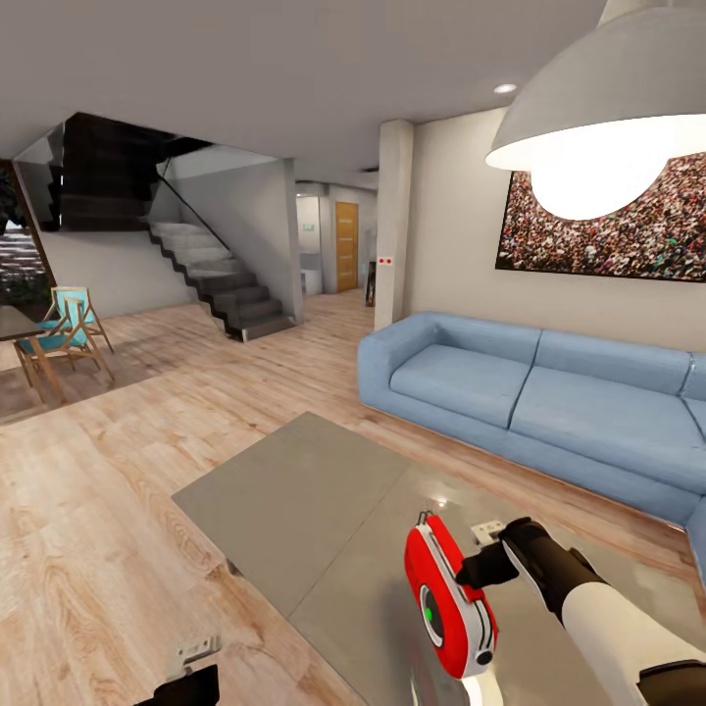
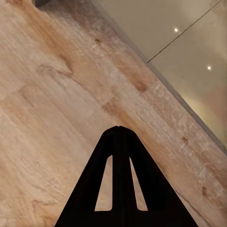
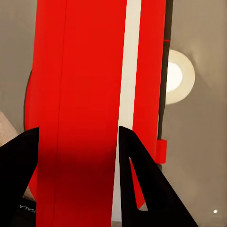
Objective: Turn on the radio receiver that's on the table in the living room.
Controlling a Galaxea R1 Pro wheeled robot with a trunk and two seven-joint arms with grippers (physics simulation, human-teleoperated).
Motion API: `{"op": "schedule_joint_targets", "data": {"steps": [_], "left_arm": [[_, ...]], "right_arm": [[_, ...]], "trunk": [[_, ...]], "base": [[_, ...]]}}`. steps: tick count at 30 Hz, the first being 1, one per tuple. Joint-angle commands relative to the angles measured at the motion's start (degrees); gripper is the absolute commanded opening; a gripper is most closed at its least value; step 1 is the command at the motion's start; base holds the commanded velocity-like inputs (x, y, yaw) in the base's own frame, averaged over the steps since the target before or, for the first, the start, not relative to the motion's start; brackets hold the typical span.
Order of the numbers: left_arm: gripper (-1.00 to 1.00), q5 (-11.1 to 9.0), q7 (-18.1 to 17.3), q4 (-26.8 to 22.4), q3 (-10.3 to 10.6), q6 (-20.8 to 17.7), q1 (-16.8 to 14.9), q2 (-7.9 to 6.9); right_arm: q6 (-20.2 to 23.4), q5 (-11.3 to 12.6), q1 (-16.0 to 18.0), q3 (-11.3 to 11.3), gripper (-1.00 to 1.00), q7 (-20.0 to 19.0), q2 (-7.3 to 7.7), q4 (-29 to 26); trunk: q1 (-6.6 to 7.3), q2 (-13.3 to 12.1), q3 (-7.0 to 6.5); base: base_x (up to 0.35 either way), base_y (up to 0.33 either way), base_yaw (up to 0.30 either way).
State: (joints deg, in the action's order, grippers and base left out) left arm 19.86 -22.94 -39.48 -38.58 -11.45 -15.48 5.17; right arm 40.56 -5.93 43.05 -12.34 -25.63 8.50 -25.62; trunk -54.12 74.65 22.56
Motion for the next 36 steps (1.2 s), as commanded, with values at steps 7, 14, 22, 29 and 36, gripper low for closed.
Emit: {"op": "schedule_joint_targets", "data": {"steps": [7, 14, 22, 29, 36], "left_arm": [[-1.00, 0.00, 0.00, 0.02, 0.00, 0.02, -0.02, -0.06], [-1.00, 0.00, 0.00, 0.02, 0.00, 0.02, -0.01, -0.07], [-1.00, 0.00, 0.00, 0.02, 0.00, 0.02, 0.01, -0.07], [-1.00, 0.00, 0.00, 0.02, -0.04, 0.07, 0.02, -0.11], [-1.00, 0.08, 0.50, 1.39, -0.07, 2.84, 0.02, -0.16]], "right_arm": [[-0.10, 0.46, 0.02, 0.12, -1.00, -0.66, 0.02, 3.33], [-0.40, 0.48, 0.02, 0.14, -1.00, -0.83, 0.03, 5.39], [-0.68, 0.48, 0.02, 0.12, -1.00, -0.84, 0.03, 5.49], [-1.42, 0.41, 0.02, 0.20, -1.00, -0.74, 0.03, 5.49], [-4.95, 0.48, 0.02, 0.17, -1.00, -0.20, 0.03, 6.10]], "trunk": [[0.00, 0.00, 0.00], [0.00, 0.00, 0.00], [0.00, 0.00, 0.00], [0.00, 0.00, 0.00], [-1.54, 2.81, 1.25]], "base": [[0.000, 0.000, 0.000], [0.000, 0.000, 0.000], [0.000, 0.000, 0.000], [0.000, 0.000, 0.000], [0.000, 0.000, 0.000]]}}
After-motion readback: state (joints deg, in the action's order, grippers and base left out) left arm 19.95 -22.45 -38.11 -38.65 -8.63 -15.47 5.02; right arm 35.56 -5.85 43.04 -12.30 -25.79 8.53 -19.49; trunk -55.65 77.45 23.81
